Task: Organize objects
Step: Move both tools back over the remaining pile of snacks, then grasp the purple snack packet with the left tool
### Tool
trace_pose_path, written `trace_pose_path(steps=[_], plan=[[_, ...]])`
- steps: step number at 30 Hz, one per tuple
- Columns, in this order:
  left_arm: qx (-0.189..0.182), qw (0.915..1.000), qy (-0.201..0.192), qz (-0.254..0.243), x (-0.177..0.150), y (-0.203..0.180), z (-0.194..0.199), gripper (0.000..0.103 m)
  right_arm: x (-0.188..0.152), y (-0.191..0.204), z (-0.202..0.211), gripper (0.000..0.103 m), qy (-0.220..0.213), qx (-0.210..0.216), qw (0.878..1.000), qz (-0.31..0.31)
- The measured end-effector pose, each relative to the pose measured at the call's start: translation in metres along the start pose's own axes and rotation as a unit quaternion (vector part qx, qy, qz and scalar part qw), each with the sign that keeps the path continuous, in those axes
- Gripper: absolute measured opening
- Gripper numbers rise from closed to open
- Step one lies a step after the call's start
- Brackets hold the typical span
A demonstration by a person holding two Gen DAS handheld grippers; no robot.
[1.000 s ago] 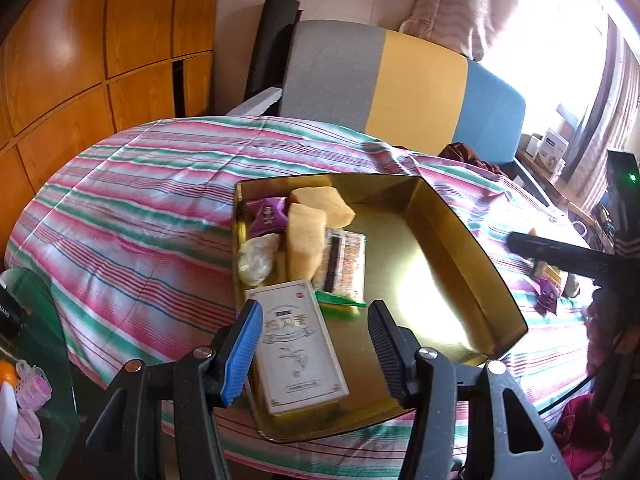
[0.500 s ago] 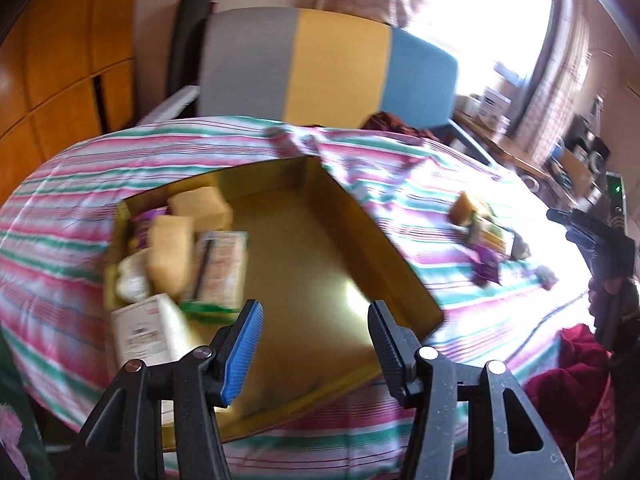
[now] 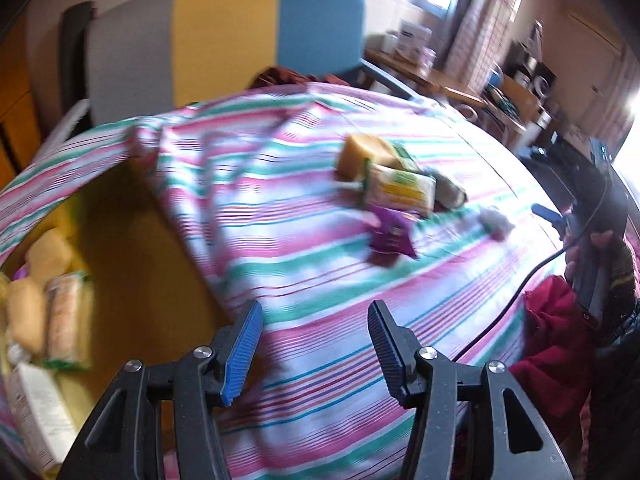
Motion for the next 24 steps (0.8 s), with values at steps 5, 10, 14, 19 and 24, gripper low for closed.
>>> trace_pose_path(steps=[5, 10, 14, 19, 24], plan=[[-0.016, 0.9994, 0.018, -0.025, 0.012, -0.027, -0.029, 0.055, -0.006, -0.003, -0.004, 0.103, 0.014, 0.013, 1.000, -0.011], [-0.030, 0.9985, 0.027, -0.038, 0.027, -0.044, -0.055, 0.057, -0.009, -0.001, -0.006, 0.103, 0.021, 0.022, 0.999, -0.011], [-0.037, 0.9972, 0.030, -0.058, 0.039, -0.059, -0.076, 0.066, -0.010, 0.001, -0.006, 0.103, 0.025, 0.030, 0.999, -0.011], [-0.028, 0.9943, 0.038, -0.095, 0.052, -0.078, -0.103, 0.069, -0.010, 0.001, -0.006, 0.103, 0.025, 0.038, 0.999, -0.015], [-0.025, 0.9910, 0.015, -0.131, 0.066, -0.091, -0.126, 0.070, -0.005, -0.006, 0.004, 0.103, 0.003, 0.048, 0.998, -0.036]])
Point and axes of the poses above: each gripper's, at about its wrist camera, not at the fingertips, and z roughly against the way its jaws point, y to its left, x to its top, the point moved 5 cm from there along -z, roughly the way its jaws point, and after that the axes turned 1 degree about -z, right-handed, at the moved point
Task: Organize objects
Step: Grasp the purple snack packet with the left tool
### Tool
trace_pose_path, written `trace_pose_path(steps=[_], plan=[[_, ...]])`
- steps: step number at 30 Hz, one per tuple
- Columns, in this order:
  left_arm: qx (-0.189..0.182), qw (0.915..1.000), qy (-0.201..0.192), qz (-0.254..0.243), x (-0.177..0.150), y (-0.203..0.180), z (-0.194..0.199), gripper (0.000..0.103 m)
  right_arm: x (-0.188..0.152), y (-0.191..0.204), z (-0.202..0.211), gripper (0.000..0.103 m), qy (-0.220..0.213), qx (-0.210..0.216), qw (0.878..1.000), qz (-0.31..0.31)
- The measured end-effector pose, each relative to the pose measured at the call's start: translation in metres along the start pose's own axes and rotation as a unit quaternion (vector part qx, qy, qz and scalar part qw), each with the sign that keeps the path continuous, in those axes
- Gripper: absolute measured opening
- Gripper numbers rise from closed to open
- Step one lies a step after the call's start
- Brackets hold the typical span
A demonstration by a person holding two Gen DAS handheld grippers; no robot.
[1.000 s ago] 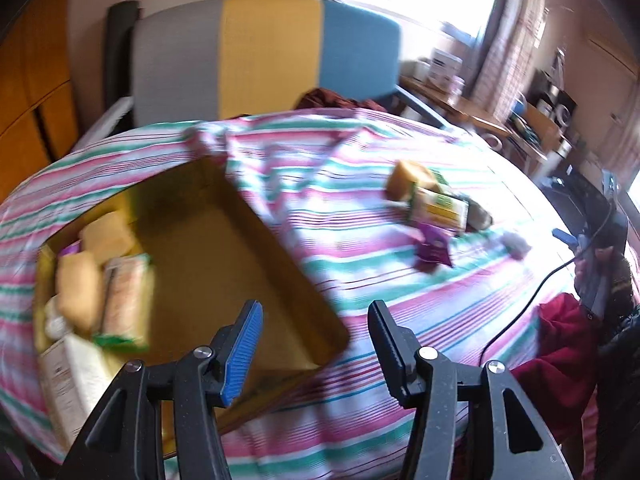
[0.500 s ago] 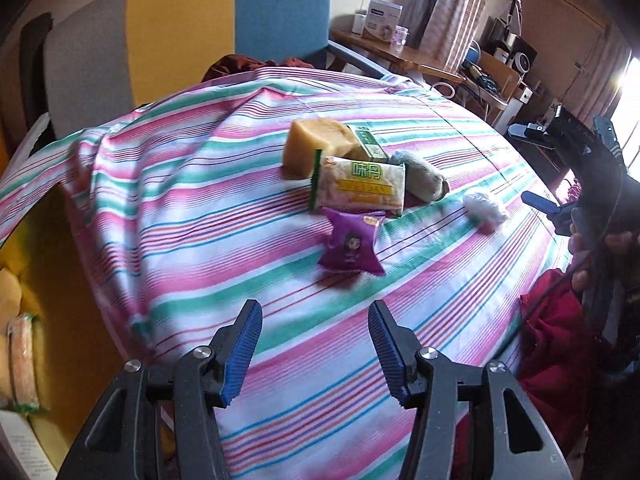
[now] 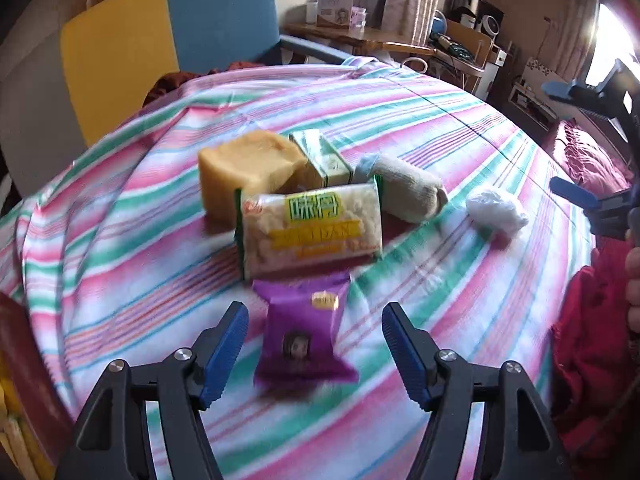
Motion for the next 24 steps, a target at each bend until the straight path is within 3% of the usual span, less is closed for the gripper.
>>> trace_pose_path(steps=[2, 3, 4, 7, 16, 24], plan=[[-0.005, 0.9998, 0.020, -0.006, -0.004, -0.001, -0.016, 0.070, 0.005, -0.006, 0.007, 0.103, -0.015, 0.005, 1.000, -0.017], [-0.008, 0.9994, 0.033, 0.003, -0.009, 0.001, -0.023, 0.059, 0.007, -0.009, 0.009, 0.103, -0.020, 0.006, 0.999, -0.027], [0.009, 0.9998, 0.014, 0.008, -0.012, 0.004, -0.021, 0.045, 0.008, -0.013, 0.010, 0.103, -0.022, 0.007, 0.999, -0.037], [0.006, 0.9996, 0.000, 0.029, -0.018, 0.012, -0.015, 0.035, 0.010, -0.018, 0.010, 0.103, -0.025, 0.006, 0.998, -0.053], [-0.019, 0.9978, -0.002, 0.063, -0.051, 0.014, 0.012, 0.034, 0.013, -0.028, 0.011, 0.103, -0.028, 0.016, 0.996, -0.084], [-0.028, 0.9975, -0.021, 0.061, -0.074, 0.011, 0.027, 0.034, 0.005, -0.015, -0.005, 0.103, 0.006, -0.016, 0.999, -0.037]])
Point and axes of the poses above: each gripper's, at about its wrist camera, not at the fingertips, and z roughly against the way its jaws point, y to its left, x to its top, the point moved 5 cm from there along -z, roughly the way its jaws point, and after that the axes turned 1 degree about -z, right-handed, at the moved point
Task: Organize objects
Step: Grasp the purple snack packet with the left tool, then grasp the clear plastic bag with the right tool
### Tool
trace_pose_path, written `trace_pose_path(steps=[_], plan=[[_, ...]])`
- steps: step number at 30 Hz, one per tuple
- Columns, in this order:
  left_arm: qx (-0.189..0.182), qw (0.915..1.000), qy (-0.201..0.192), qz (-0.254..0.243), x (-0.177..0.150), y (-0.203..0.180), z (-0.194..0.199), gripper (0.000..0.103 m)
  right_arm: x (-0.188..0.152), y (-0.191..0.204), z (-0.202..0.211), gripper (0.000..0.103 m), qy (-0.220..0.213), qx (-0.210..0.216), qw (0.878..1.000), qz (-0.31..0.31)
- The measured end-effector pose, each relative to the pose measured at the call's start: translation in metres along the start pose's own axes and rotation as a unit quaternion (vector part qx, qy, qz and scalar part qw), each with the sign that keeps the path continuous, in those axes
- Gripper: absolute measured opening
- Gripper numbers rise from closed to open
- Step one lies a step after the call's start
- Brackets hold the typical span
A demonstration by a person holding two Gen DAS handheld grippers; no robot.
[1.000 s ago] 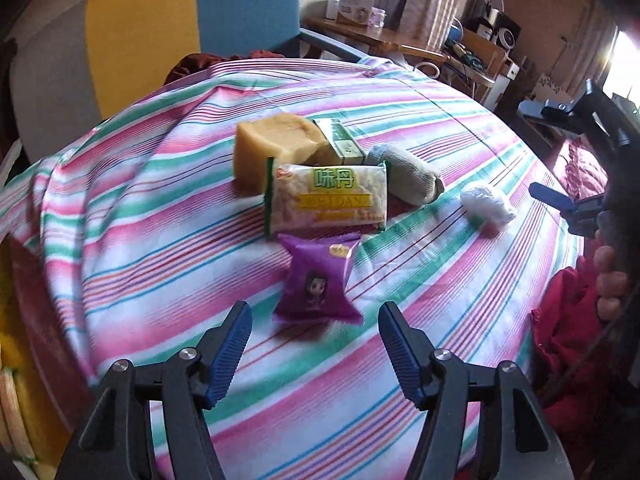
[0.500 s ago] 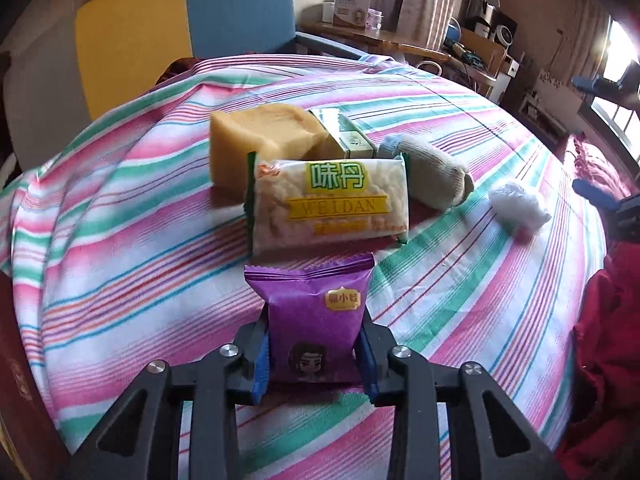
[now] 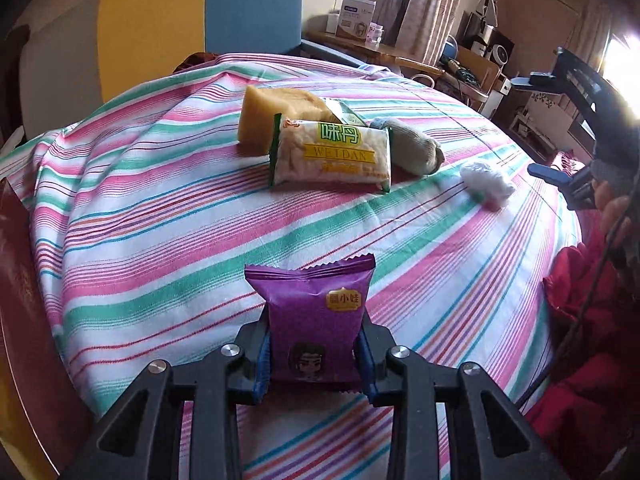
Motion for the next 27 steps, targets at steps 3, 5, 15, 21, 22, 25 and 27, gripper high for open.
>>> trace_pose_path(steps=[3, 5, 15, 21, 22, 25, 27], plan=[[0.001, 0.9998, -0.015, -0.009, -0.005, -0.001, 0.003, 0.034, -0.003, 0.002, -0.005, 0.103, 0.010, -0.012, 1.000, 0.011], [-0.001, 0.9997, -0.022, -0.008, -0.006, 0.000, 0.004, 0.034, -0.004, 0.002, -0.007, 0.103, 0.014, -0.020, 1.000, 0.017], [0.003, 0.9991, -0.039, -0.014, -0.009, 0.000, 0.004, 0.034, -0.013, 0.006, -0.022, 0.103, 0.043, -0.061, 0.996, 0.051], [-0.009, 0.9990, -0.044, -0.007, -0.011, 0.003, 0.005, 0.033, -0.021, 0.018, -0.047, 0.103, 0.115, -0.137, 0.974, 0.140], [-0.011, 0.9989, -0.044, -0.006, -0.011, 0.003, 0.005, 0.034, -0.021, 0.021, -0.051, 0.103, 0.124, -0.154, 0.966, 0.167], [-0.015, 0.9989, -0.045, -0.003, -0.011, 0.004, 0.005, 0.034, -0.018, 0.025, -0.063, 0.103, 0.152, -0.203, 0.937, 0.241], [-0.017, 0.9988, -0.047, -0.001, -0.011, 0.004, 0.005, 0.034, -0.019, 0.024, -0.072, 0.103, 0.172, -0.229, 0.916, 0.280]])
Point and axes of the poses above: each gripper's, at about its wrist camera, not at the fingertips, and z roughly against the way its jaws point, y to its left, x to its top, the point moved 5 cm from there along -z, roughly the way its jaws point, and after that the axes turned 1 degree about -z, right-handed, at the moved point
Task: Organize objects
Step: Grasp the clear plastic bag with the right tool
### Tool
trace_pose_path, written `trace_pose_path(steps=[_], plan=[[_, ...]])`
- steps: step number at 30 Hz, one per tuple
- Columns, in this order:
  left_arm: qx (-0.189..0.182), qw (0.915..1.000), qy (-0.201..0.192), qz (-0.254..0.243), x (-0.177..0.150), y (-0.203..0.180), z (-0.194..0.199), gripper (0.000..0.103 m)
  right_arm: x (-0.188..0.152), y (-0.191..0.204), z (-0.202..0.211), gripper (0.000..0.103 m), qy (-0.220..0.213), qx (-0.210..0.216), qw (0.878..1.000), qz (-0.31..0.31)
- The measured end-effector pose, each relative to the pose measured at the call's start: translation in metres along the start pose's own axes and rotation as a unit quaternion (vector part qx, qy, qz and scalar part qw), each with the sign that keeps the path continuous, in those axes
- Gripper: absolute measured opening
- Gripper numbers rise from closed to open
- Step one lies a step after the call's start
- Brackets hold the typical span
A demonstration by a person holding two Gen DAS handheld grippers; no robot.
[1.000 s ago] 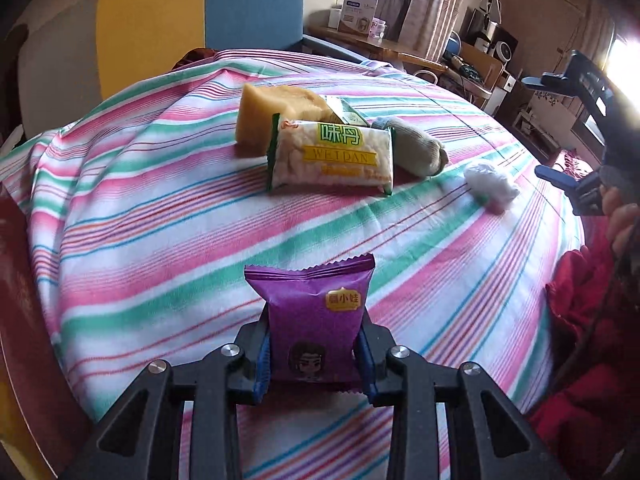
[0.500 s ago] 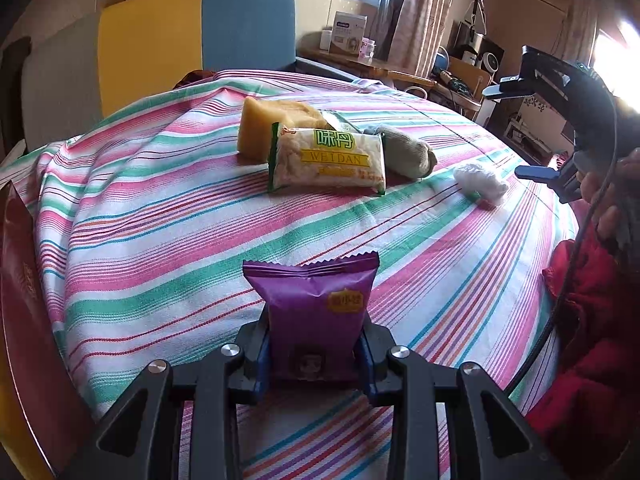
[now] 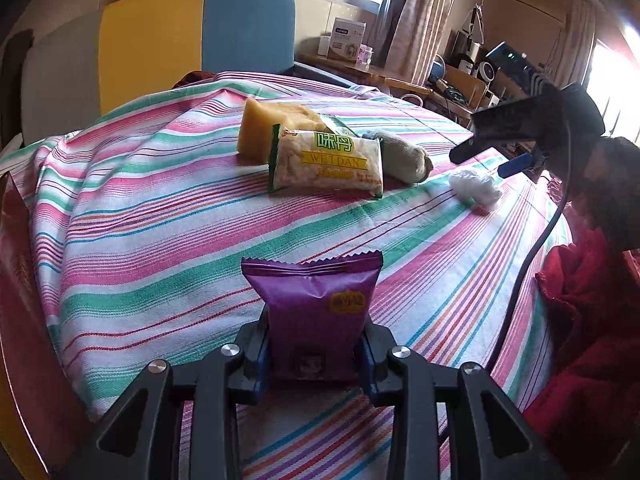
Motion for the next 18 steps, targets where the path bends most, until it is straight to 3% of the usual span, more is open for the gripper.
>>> trace_pose_path(steps=[4, 6, 7, 9, 15, 18], plan=[[-0.004, 1.0000, -0.001, 0.003, 0.000, 0.001, 0.000, 0.035, 0.000, 0.003, -0.020, 0.100, 0.028, -0.047, 0.997, 0.054], [-0.004, 1.0000, -0.002, 0.003, 0.000, 0.001, 0.000, 0.035, -0.002, 0.001, -0.029, 0.076, 0.033, -0.070, 0.995, 0.064], [-0.005, 1.0000, -0.002, 0.004, 0.000, 0.001, 0.000, 0.035, -0.005, 0.001, -0.034, 0.039, 0.041, -0.084, 0.993, 0.070], [-0.004, 1.0000, -0.003, 0.003, 0.000, 0.001, 0.000, 0.035, -0.008, 0.004, -0.034, 0.039, 0.038, -0.087, 0.993, 0.071], [-0.003, 1.0000, -0.004, 0.003, 0.000, 0.000, 0.001, 0.035, -0.023, 0.028, -0.031, 0.039, 0.021, 0.015, 0.998, 0.053], [0.004, 1.0000, -0.003, -0.003, -0.001, -0.001, 0.001, 0.035, -0.025, 0.030, -0.033, 0.042, 0.023, 0.025, 0.998, 0.060]])
Point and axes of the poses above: each gripper's, at about its wrist camera, not at the fingertips, and z roughly against the way its jaws point, y to its left, x to its top, the point moved 5 cm from there along -z, roughly the way its jaws point, and after that the axes turned 1 degree about -z, right-handed, at the moved point
